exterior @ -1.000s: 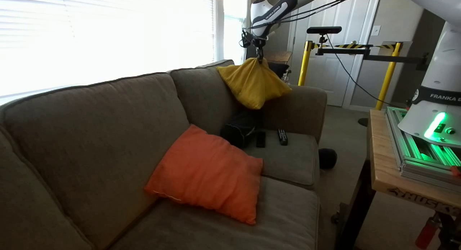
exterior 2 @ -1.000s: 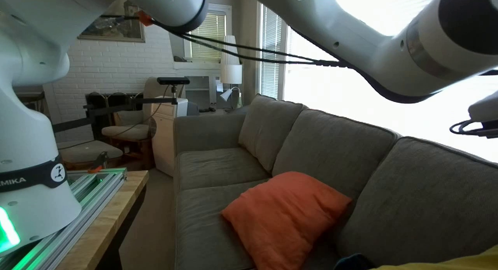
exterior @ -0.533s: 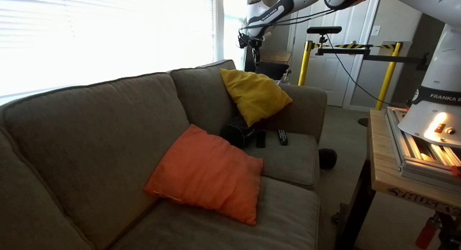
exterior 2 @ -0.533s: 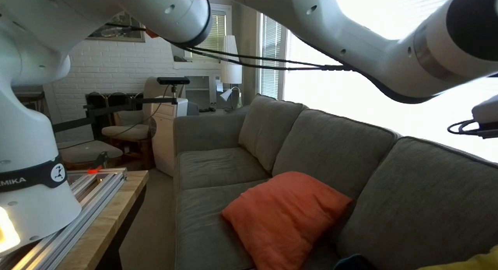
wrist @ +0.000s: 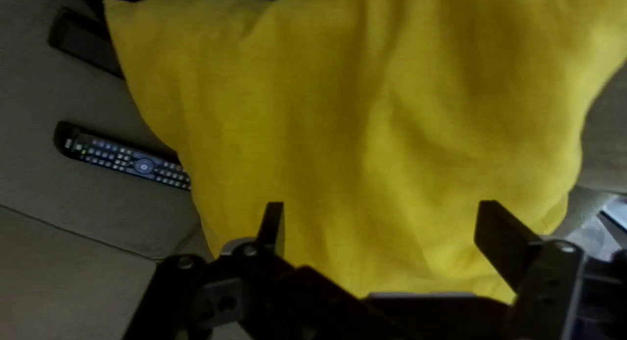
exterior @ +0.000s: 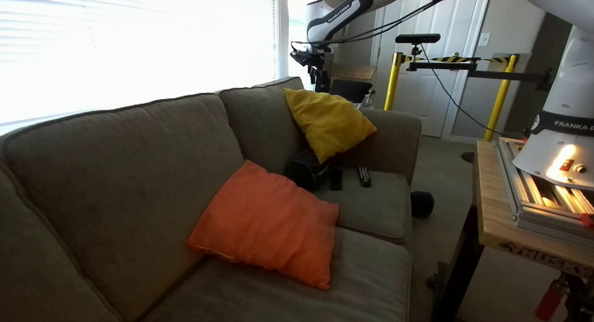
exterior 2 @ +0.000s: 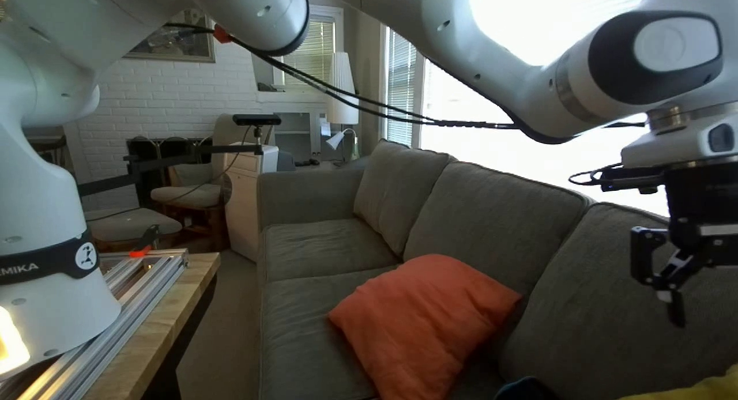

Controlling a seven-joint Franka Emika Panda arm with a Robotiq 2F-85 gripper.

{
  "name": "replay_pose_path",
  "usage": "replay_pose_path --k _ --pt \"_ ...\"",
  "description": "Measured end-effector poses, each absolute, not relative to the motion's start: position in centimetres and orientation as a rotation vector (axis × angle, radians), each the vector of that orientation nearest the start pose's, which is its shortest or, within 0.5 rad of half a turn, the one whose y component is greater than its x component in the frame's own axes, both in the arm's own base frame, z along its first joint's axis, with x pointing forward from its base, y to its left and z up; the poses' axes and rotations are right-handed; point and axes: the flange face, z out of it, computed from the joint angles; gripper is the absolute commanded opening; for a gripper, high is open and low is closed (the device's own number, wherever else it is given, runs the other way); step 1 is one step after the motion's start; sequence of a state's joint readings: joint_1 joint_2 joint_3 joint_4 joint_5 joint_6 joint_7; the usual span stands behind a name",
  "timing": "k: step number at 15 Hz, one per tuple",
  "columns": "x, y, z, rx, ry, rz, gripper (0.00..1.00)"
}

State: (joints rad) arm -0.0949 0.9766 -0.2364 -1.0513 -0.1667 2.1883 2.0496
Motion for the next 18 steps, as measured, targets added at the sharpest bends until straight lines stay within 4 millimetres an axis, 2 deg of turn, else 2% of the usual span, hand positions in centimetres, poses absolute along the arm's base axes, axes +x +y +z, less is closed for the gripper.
replay_pose_path --k 3,6,14,18 --pt "76.1 -16.5 24.5 -1.712 2.724 -0.477 1.0" --pt "74.7 -14.6 21.9 -1.952 2.633 -0.362 1.0" --pt "70.4 -13.2 14.7 -2.545 2.298 -0.042 1.0" --pt "68.2 -11.6 10.2 -2.774 2.17 0.186 1.0"
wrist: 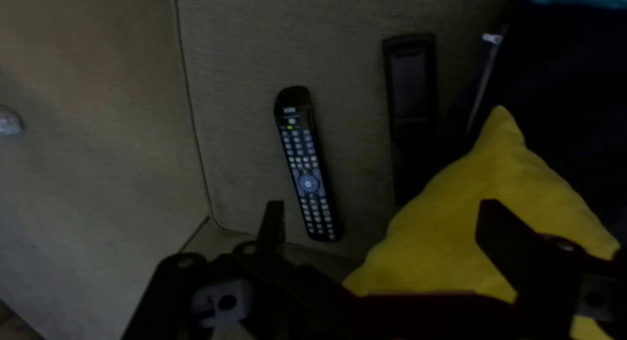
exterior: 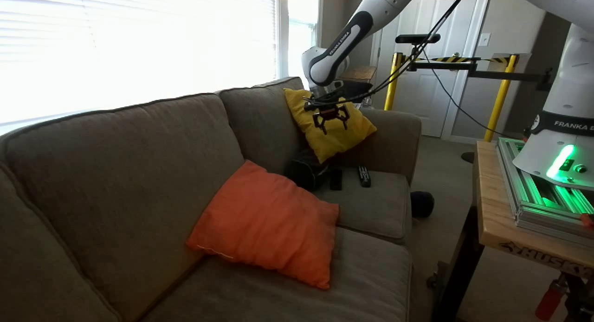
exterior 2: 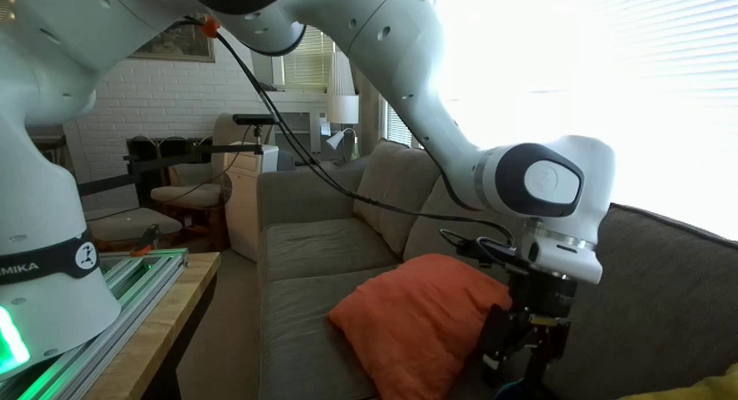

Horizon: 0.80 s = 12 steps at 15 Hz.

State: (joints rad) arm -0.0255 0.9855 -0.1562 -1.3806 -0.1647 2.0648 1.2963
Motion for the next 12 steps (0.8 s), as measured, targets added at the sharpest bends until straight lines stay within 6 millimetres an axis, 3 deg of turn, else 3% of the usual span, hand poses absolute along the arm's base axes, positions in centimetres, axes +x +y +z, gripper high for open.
replay_pose_path --k 4,12 --pt "66.8 -10.0 7.0 -2.89 2.128 0.297 1.0" --pt "66.9 -10.3 7.1 -2.892 2.136 0.288 1.0"
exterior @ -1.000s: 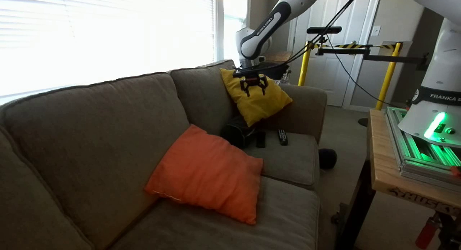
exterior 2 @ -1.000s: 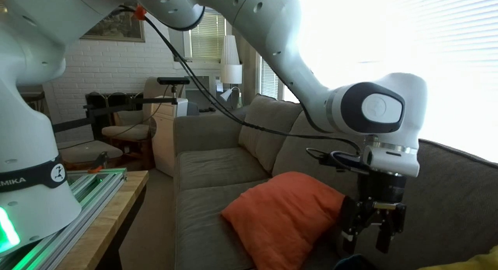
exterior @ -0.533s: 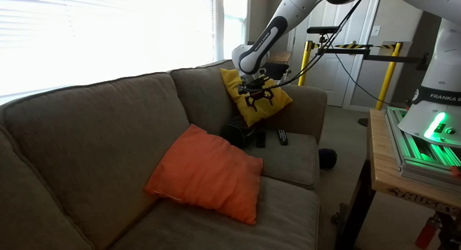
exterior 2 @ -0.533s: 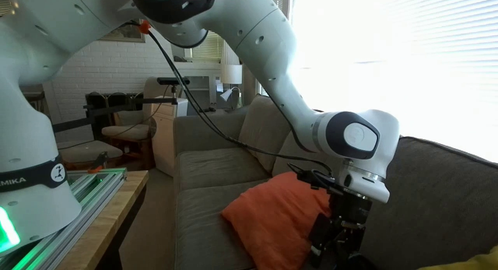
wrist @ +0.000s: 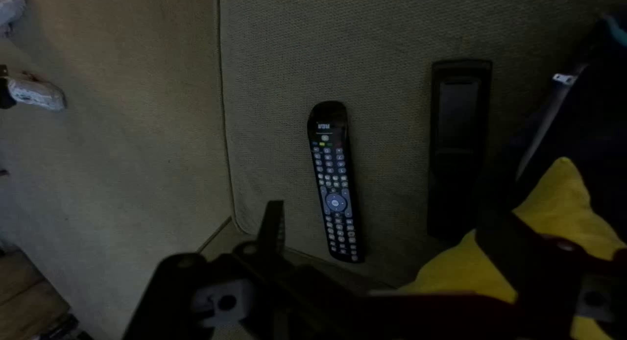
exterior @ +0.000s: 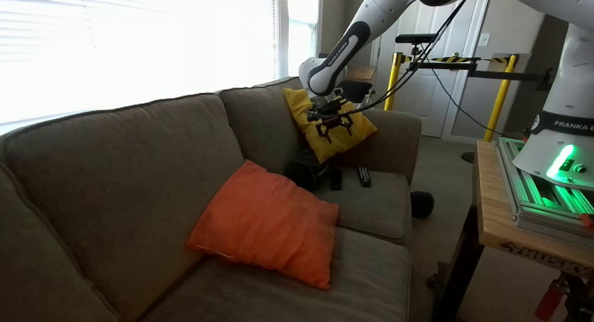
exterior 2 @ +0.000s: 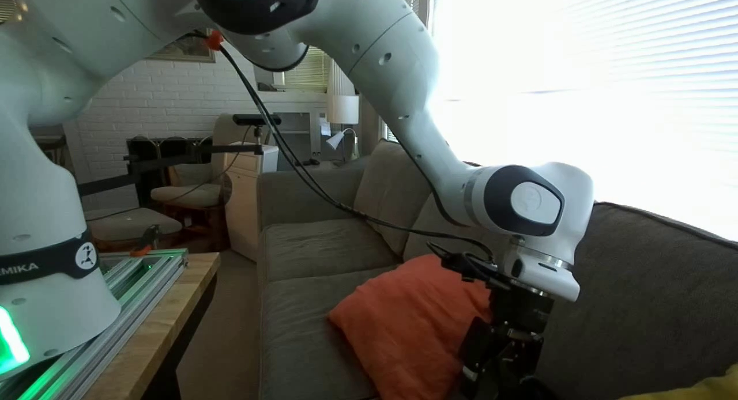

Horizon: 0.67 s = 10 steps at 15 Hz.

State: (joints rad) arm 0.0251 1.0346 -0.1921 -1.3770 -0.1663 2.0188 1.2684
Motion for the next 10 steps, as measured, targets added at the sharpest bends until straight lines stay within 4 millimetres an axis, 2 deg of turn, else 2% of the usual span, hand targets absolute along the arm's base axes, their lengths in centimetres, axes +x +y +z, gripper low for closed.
replay_pose_path --k 2,4,10 --pt "66.7 -10.1 6.6 -2.901 2.133 0.298 1.0" --pt "65.9 -9.6 4.9 -2.927 2.134 0.372 1.0" --pt "61.9 -9.5 -3.7 -3.043 2.056 0.652 1.0"
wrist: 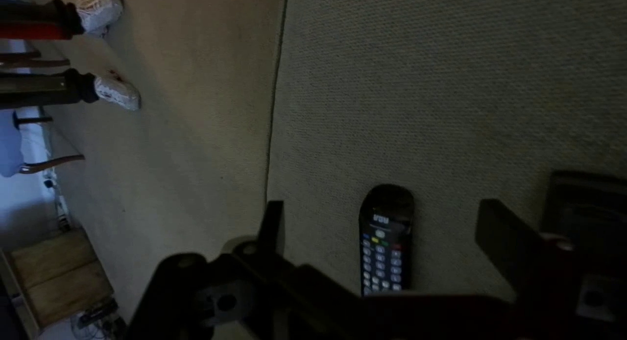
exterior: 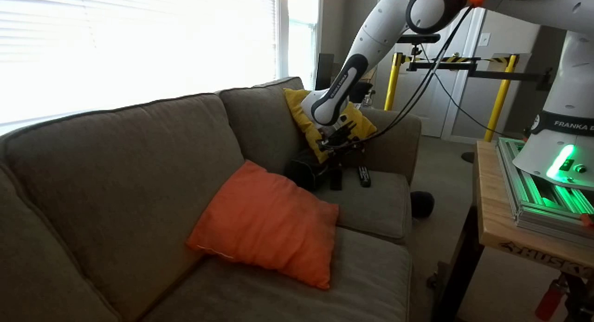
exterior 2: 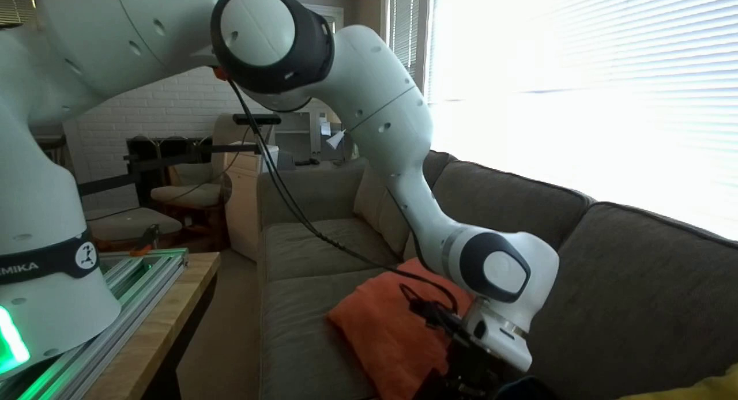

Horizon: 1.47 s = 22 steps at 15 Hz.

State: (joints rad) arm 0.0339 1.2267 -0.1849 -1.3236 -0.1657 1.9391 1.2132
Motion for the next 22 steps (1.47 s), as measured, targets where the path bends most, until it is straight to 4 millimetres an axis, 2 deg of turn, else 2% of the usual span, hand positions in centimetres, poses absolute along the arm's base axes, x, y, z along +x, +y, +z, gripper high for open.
replay_pose_path --k 4,8,11,13,16,18,22 --pt "60.0 -11.4 -8.9 2.077 -1.329 -0.484 1.0" --pt "59.9 -14.4 -11.4 2.113 -1.28 -0.444 1.0" --pt "60.0 -15.9 -11.9 2.133 -1.271 -0.452 1.0" --pt "60.2 -16.0 -11.8 2.142 -1.273 -0.434 1.0" --pt "61.3 -15.7 -11.9 2.198 -1.267 -0.251 1.0" --pt "61.3 -15.5 -12.0 2.218 -1.255 -0.097 1.0" --pt "59.1 -15.1 -12.0 2.205 -1.28 0.137 1.0"
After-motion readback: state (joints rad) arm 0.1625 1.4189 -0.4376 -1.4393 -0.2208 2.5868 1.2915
